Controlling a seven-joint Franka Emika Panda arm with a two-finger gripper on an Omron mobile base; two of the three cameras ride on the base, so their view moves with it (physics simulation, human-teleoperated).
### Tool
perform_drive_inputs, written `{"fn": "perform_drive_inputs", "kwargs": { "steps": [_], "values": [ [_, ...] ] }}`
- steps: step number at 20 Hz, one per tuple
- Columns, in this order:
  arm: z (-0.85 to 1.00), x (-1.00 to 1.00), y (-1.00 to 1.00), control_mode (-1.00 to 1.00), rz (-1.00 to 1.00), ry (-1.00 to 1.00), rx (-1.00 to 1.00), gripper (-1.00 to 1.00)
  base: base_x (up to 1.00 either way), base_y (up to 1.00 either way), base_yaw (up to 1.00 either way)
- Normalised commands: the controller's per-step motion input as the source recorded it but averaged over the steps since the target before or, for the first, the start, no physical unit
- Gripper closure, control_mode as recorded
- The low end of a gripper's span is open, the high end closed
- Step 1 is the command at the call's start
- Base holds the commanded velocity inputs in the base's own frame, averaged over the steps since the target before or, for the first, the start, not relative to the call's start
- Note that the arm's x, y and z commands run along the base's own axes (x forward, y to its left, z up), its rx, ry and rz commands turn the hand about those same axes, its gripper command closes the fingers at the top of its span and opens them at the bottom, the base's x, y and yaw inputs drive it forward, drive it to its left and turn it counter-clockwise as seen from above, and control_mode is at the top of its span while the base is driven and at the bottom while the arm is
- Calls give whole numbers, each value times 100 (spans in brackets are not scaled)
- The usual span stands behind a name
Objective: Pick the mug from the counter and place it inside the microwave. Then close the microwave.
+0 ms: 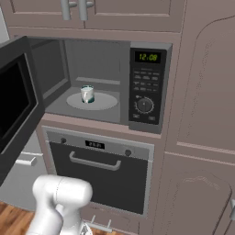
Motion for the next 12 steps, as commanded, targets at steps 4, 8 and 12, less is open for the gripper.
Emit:
{"fn": "perform_drive_inputs", "kwargs": {
  "steps": [4,8,12],
  "values": [
    [0,7,-51,-100,23,5,0,-100,0,0,0],
    [0,6,-51,-100,22,5,0,-100,0,0,0],
    [0,13,-56,-100,20,3,0,-100,0,0,0]
  ]
}}
